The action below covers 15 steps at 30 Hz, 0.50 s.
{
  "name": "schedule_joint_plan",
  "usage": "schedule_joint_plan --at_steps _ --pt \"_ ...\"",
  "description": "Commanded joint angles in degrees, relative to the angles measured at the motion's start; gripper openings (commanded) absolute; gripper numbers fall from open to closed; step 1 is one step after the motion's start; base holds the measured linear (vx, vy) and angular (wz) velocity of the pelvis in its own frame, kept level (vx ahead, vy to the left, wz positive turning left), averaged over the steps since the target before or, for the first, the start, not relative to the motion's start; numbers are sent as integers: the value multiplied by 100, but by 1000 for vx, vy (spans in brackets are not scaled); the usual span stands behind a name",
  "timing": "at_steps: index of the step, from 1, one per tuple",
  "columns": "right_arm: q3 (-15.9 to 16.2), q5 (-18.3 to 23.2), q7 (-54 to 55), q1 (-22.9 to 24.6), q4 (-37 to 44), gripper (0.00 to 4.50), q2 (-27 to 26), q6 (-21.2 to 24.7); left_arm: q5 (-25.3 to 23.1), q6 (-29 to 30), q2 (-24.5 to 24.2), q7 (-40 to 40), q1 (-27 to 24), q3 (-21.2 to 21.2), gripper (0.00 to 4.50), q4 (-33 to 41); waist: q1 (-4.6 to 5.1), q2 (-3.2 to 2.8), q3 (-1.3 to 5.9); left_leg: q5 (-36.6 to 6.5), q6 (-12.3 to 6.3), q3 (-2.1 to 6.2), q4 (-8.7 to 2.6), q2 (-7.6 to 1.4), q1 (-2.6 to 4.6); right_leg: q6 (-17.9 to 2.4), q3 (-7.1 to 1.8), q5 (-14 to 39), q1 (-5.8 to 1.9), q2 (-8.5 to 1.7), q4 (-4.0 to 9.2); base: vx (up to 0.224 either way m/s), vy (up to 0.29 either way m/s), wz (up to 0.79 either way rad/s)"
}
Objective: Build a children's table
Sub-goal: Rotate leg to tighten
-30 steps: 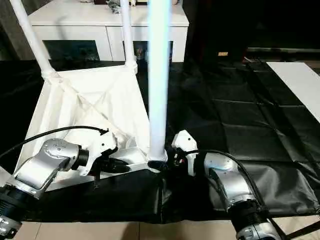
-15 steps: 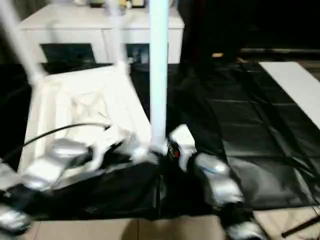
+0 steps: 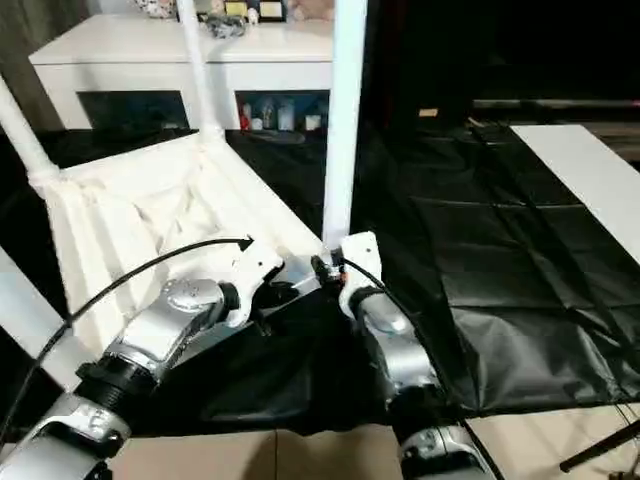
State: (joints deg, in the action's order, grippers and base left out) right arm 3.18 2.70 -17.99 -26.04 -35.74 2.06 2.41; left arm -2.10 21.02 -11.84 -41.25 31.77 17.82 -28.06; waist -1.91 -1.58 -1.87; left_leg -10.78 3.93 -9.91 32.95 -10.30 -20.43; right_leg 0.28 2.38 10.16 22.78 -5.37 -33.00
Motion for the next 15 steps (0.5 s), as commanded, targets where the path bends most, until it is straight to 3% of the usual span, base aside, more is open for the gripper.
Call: schedule_joint_plan --at_steps 1,2,5,6,7,8,11,13,15 --pt "373 141 -737 77 181 369 17 103 -82 56 -95 -312 -207 248 0 -106 -25 55 230 -2429 -93 119 -516 -185 -6 -507 -128 2847 -132 -257 521 0 0 0" --pt "382 157 -873 75 214 379 98 107 -68 30 -142 -430 -232 275 0 -45 -30 48 238 -2231 -114 114 -521 -199 -44 -590 -139 2579 -165 -263 487 0 0 0" --pt "567 244 -2143 182 550 382 809 8 24 -148 -603 -1318 -450 529 0 485 -52 39 260 -1942 -207 83 -485 -231 -43 -850 -149 1970 -188 -252 424 19 -5 1" --pt "618 306 -2466 233 661 382 973 34 107 -76 -709 -1521 -509 566 0 645 -81 25 287 -1757 -265 48 -449 -241 1 -1079 -153 1515 -180 -236 374 56 -15 4" --pt "668 346 -2753 284 764 382 1127 24 188 -106 -814 -1739 -563 609 0 798 -81 25 287 -1757 -265 48 -449 -241 1 -1079 -153 1515 -180 -236 374 77 -17 5" --pt "725 395 -3069 346 884 382 1312 21 338 -66 -929 -1995 -636 622 0 999 -108 24 312 -1270 -389 27 -405 -242 -24 -1328 -144 724 -231 -223 278 83 -17 3" --pt "817 525 -3757 473 1135 382 1668 46 522 -193 -1190 -2459 -758 661 0 1330 -200 5 353 -619 -670 -18 -316 -243 17 -1672 -120 -403 -221 -178 160 71 -9 5" --pt "853 586 -4034 523 1238 382 1790 48 546 -134 -1297 -2586 -789 654 0 1432 -242 4 352 -457 -755 -28 -295 -240 14 -1747 -111 -620 -228 -171 132 30 0 4" --pt "866 671 -4201 541 1296 382 1834 82 566 -74 -1384 -2684 -825 622 0 1516 -297 14 332 -527 -736 -30 -310 -257 -1 -1737 -102 -356 -249 -201 135 0 0 0"
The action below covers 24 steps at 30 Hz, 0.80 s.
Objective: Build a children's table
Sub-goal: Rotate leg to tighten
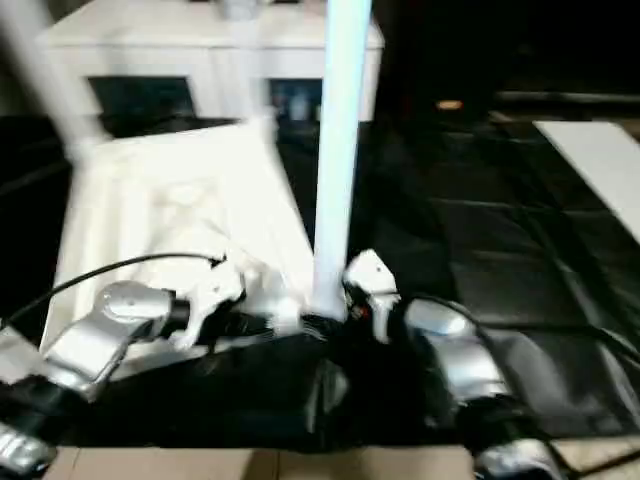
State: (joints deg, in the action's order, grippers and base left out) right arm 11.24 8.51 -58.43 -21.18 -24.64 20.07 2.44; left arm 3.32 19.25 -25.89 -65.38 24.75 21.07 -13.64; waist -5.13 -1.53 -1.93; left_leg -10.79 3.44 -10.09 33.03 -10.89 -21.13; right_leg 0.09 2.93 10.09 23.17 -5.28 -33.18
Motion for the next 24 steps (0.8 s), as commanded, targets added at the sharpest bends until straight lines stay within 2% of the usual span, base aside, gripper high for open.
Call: schedule_joint_plan --at_steps 1,7,9,20,22,24 --pt "93 176 -324 78 264 382 53 174 49 127 -24 -297 -149 273 0 134 24 18 326 -667 -614 -8 -338 -201 68 -1676 -158 -96 -292 -217 170 0 0 0" --pt "227 83 -428 139 263 382 54 140 81 182 -69 -289 -160 237 0 184 44 33 280 -1286 -242 6 -401 -202 83 -1396 -195 935 -273 -238 264 0 0 0" --pt "249 61 -460 146 237 354 58 137 77 191 -63 -276 -155 222 0 177 46 36 278 -1351 -190 9 -404 -199 84 -1339 -204 1050 -267 -240 273 0 0 0" --pt "132 71 -299 126 124 280 -11 216 18 223 -55 -210 -143 205 0 116 53 29 288 -1322 -175 17 -387 -185 71 -1325 -206 982 -266 -231 255 0 0 0" --pt "39 45 -27 95 12 275 -116 247 4 242 -37 -159 -148 191 0 88 57 27 287 -1345 -159 19 -391 -184 71 -1313 -206 1039 -261 -229 259 0 0 0" --pt "-100 -25 465 0 -184 271 -283 316 -39 277 33 10 -138 152 0 -3 95 29 253 -1575 -47 31 -427 -175 54 -1221 -206 1437 -250 -233 294 0 0 0"
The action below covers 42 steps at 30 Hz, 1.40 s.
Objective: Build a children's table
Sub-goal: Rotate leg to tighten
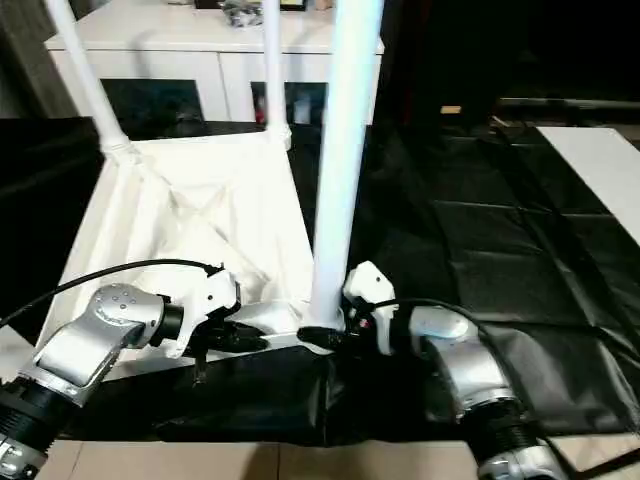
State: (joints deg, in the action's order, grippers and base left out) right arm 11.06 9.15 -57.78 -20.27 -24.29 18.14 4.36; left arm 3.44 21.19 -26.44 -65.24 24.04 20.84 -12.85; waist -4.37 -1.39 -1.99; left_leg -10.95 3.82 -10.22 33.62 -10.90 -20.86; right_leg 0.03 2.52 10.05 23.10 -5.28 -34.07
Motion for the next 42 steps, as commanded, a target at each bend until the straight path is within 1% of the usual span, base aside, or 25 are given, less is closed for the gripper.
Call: schedule_joint_plan --at_steps 1,3,4,6,7,8,9,10,11,12,14,15,17,20,21,22,27,30,31,32,35,37,38,40,42 --pt "-132 -133 626 -135 -308 271 -157 160 -84 87 140 112 -50 149 0 -150 35 11 255 -1663 -56 49 -490 -169 35 -1167 -161 1622 -239 -235 402 0 0 0" --pt "-183 -276 1084 -212 -474 270 -289 158 -169 83 297 457 21 62 0 -356 96 14 237 -1873 39 55 -495 -167 61 -1068 -167 2019 -205 -244 453 0 0 0" --pt "-227 -352 1400 -254 -568 270 -389 192 -190 121 401 644 67 5 0 -464 132 20 235 -1966 79 73 -505 -157 56 -1001 -164 2180 -218 -244 457 0 0 0" --pt "-313 -397 1841 -302 -666 270 -563 307 -244 147 561 949 144 -67 0 -630 153 21 209 -2130 109 70 -512 -143 69 -896 -157 2493 -184 -234 502 0 0 0" --pt "-426 -391 2263 -342 -735 270 -749 429 -286 221 721 1254 222 -140 0 -801 185 34 204 -2258 130 88 -512 -131 80 -733 -154 2894 -167 -248 548 0 0 0" --pt "-492 -384 2493 -364 -772 270 -854 489 -305 271 807 1424 265 -179 0 -897 174 29 204 -2310 146 98 -510 -129 105 -677 -144 3027 -152 -255 569 0 0 0" --pt "-584 -446 2996 -423 -904 270 -1023 570 -374 260 996 1864 365 -289 0 -1131 214 30 202 -2382 162 116 -511 -114 99 -568 -131 3258 -132 -252 601 0 0 0" --pt "-608 -461 3127 -439 -943 269 -1067 589 -383 259 1046 1965 392 -319 0 -1190 214 30 202 -2382 162 116 -511 -114 99 -568 -131 3258 -132 -252 601 0 0 0" --pt "-694 -632 3967 -536 -1189 269 -1336 627 -467 208 1363 2623 565 -490 0 -1581 242 34 200 -2426 189 124 -512 -110 100 -506 -124 3318 -108 -242 625 0 0 0" --pt "-707 -724 4308 -576 -1290 269 -1442 612 -509 175 1491 2888 638 -554 0 -1746 247 26 201 -2441 213 128 -511 -106 109 -485 -122 3342 -93 -243 631 0 0 0" --pt "-765 -761 4708 -621 -1398 269 -1636 615 -571 127 1634 3159 726 -590 0 -1950 260 35 201 -2583 195 137 -507 -87 135 -401 -100 3497 -76 -237 669 0 0 0" --pt "-802 -739 4842 -644 -1438 269 -1746 629 -605 99 1683 3230 759 -577 0 -2026 251 18 202 -2638 162 149 -522 -94 140 -351 -97 3528 -77 -247 686 0 0 0" --pt "-725 -856 5010 -672 -1453 269 -1881 603 -623 36 1762 3235 799 -539 0 -2112 261 15 217 -2609 118 167 -561 -99 101 -311 -83 3395 -127 -246 687 0 0 0" --pt "-623 -918 4934 -708 -1425 269 -1963 473 -625 -63 1777 3126 829 -476 0 -2167 258 6 204 -2751 94 167 -575 -93 120 -302 -98 3366 -83 -238 707 0 0 0" --pt "-686 -750 4644 -688 -1307 304 -1963 328 -655 -101 1717 3021 813 -436 0 -2153 257 6 216 -2777 58 175 -581 -92 112 -298 -101 3353 -99 -250 707 0 0 0" --pt "-705 -708 4548 -683 -1253 304 -1928 266 -674 -146 1671 2934 800 -406 0 -2149 252 5 223 -2743 45 172 -584 -98 108 -310 -108 3298 -102 -255 706 0 0 0" --pt "-583 -633 3876 -693 -1108 373 -1623 194 -635 -168 1495 2492 715 -327 0 -1999 241 8 218 -2539 -31 150 -597 -111 56 -468 -128 2994 -133 -259 672 0 0 0" --pt "-367 -489 2730 -592 -784 373 -1099 84 -528 -371 1187 1635 546 -114 0 -1641 223 16 234 -2404 -89 143 -592 -122 41 -523 -142 2838 -165 -270 654 0 0 0" --pt "-344 -474 2612 -578 -749 373 -1043 65 -518 -396 1154 1550 529 -92 0 -1604 211 43 239 -2338 -120 145 -594 -134 32 -530 -145 2759 -190 -276 651 0 0 0" --pt "-314 -456 2457 -560 -704 373 -969 37 -507 -425 1110 1443 508 -64 0 -1556 213 29 253 -2112 -167 144 -598 -142 -13 -619 -158 2479 -222 -284 595 0 0 0" --pt "-121 -398 1487 -402 -434 373 -497 -190 -202 -436 825 674 334 61 0 -1130 179 38 256 -1898 -224 78 -546 -154 45 -924 -191 2019 -173 -264 561 24 -8 4" --pt "-45 -305 911 -289 -243 373 -236 -263 -23 -423 650 250 245 115 0 -876 140 40 286 -1669 -322 58 -509 -169 65 -1128 -199 1572 -198 -257 493 73 -23 9" --pt "-27 -237 678 -242 -155 373 -133 -252 14 -419 573 123 222 131 0 -791 131 24 295 -1415 -411 51 -498 -171 29 -1247 -188 1187 -233 -249 444 78 -18 4" --pt "0 -76 225 -167 9 373 76 -202 79 -321 442 -96 201 99 0 -655 49 -10 346 -817 -609 9 -415 -184 79 -1552 -161 127 -231 -201 319 79 -16 5" --pt "18 29 -90 -128 100 373 214 -187 152 -253 307 -340 168 88 0 -514 6 -1 360 -460 -712 -5 -381 -185 40 -1696 -141 -405 -275 -192 246 57 -1 3"
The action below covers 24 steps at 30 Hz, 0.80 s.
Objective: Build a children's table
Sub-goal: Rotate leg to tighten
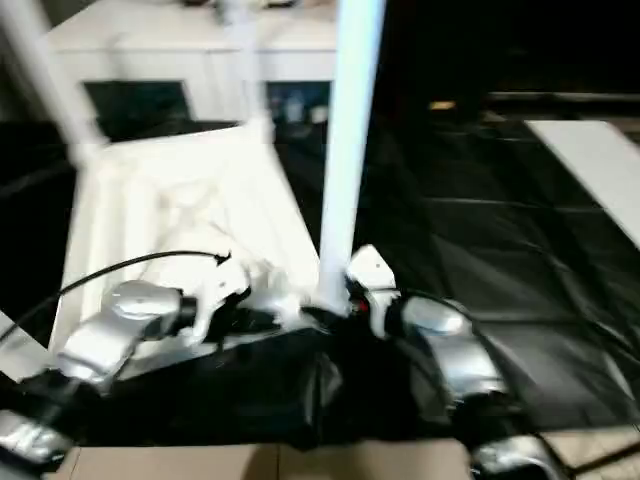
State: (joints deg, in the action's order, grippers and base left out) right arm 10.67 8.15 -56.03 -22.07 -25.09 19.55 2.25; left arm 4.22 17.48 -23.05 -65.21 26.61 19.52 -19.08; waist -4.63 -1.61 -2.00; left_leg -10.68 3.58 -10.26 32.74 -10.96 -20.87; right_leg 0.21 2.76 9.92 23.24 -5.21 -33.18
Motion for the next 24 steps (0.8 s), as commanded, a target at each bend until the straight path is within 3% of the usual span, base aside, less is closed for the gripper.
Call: schedule_joint_plan --at_steps 1,3,5,7,12,21,24 --pt "56 158 -355 60 205 373 106 26 106 158 -82 -429 -101 221 0 164 9 18 367 -438 -703 -3 -284 -181 45 -1734 -158 -471 -291 -205 147 0 0 0" --pt "68 218 -545 67 240 373 168 30 180 214 -216 -635 -134 255 0 306 -39 10 376 -293 -770 -8 -257 -189 45 -1786 -139 -621 -285 -193 115 0 0 0" --pt "133 198 -693 81 246 373 219 15 223 264 -280 -731 -149 261 0 367 -48 4 354 -483 -719 -13 -274 -198 49 -1760 -137 -338 -276 -208 138 0 0 0" --pt "180 166 -774 98 245 373 245 -1 223 286 -304 -759 -154 252 0 387 -46 5 325 -869 -539 -11 -317 -208 57 -1668 -148 202 -280 -225 187 0 0 0" --pt "220 129 -789 123 181 345 222 -28 194 275 -282 -686 -134 219 0 352 -13 24 284 -1361 -238 8 -368 -200 54 -1427 -181 981 -267 -244 265 0 0 0" --pt "121 19 -481 104 -10 278 121 -13 33 247 -253 -456 -117 199 0 263 -10 29 297 -1301 -205 14 -348 -183 44 -1369 -191 941 -262 -237 252 0 0 0" --pt "-20 -153 195 -29 -353 273 -70 9 -70 269 -153 -169 -59 147 0 73 15 26 271 -1516 -109 19 -370 -175 51 -1316 -196 1314 -235 -244 291 0 0 0"
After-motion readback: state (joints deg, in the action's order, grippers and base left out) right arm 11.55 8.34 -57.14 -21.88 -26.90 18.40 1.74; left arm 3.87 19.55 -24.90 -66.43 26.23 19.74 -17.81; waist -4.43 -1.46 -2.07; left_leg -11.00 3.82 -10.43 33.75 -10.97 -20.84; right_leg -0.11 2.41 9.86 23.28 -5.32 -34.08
